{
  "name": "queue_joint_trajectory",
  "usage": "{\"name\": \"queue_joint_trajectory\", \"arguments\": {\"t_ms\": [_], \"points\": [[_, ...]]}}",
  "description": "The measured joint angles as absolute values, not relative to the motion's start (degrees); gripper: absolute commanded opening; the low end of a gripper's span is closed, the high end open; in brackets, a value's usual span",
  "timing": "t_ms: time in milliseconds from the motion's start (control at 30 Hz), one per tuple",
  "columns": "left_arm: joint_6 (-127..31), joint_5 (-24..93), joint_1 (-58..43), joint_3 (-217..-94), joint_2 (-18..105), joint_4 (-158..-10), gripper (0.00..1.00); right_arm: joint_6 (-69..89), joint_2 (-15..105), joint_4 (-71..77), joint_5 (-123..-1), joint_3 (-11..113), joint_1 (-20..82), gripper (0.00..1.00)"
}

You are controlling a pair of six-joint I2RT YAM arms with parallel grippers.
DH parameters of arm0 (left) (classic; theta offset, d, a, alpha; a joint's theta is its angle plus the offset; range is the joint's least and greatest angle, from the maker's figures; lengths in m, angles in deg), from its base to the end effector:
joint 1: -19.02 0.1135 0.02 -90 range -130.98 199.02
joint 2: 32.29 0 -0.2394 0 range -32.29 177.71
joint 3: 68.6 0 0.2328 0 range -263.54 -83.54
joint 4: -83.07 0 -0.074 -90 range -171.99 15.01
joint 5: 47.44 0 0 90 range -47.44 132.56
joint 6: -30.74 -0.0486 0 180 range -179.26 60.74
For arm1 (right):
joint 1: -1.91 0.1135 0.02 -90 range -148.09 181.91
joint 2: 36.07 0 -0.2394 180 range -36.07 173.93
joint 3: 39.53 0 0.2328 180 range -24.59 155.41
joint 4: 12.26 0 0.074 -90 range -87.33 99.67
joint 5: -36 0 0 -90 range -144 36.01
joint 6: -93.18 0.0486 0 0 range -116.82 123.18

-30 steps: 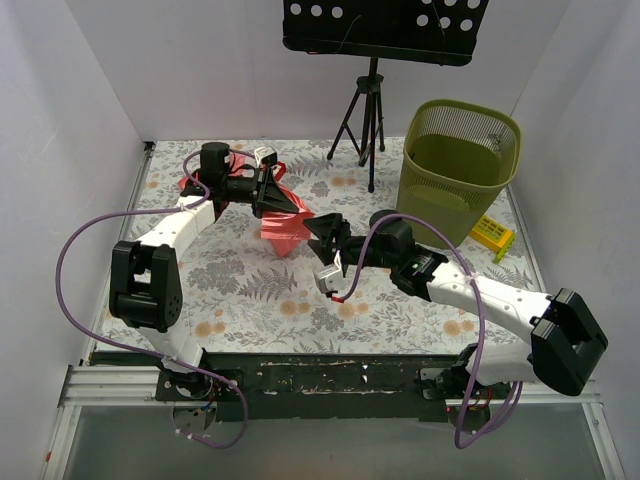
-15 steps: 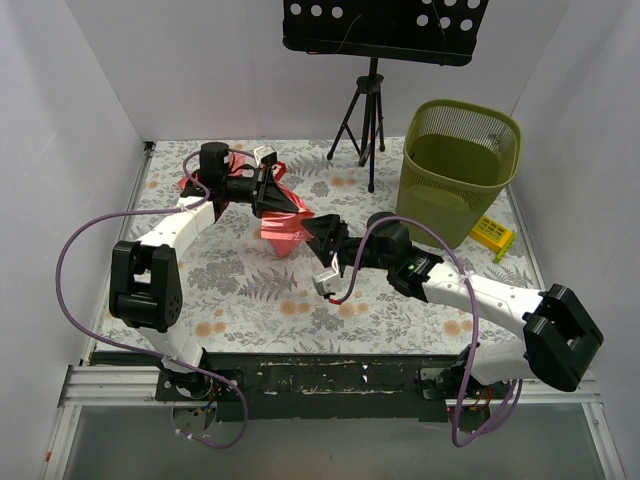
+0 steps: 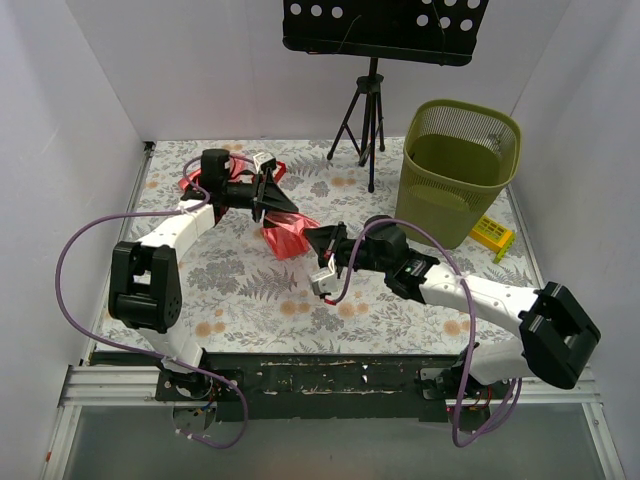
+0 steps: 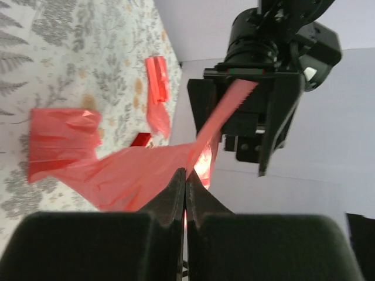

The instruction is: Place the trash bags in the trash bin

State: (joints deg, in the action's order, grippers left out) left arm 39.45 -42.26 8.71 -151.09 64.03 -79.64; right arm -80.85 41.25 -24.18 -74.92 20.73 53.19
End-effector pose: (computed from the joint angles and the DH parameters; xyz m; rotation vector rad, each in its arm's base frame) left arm 0.3254 -0.1084 0.2553 0.5683 -1.8674 1.7174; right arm 0.1797 0.2519 0.2681 -1.6153 0.3660 -0.1316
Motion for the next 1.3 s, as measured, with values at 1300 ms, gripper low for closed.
{"name": "queue_joint_trajectory", "arguments": {"t_ms": [1300], "points": [[-83.89, -8.32, -3.70, -171.94, 49.82, -23.38, 0.36, -48.15, 44.99, 35.49, -86.73, 57.01, 43.55, 0.01]]}}
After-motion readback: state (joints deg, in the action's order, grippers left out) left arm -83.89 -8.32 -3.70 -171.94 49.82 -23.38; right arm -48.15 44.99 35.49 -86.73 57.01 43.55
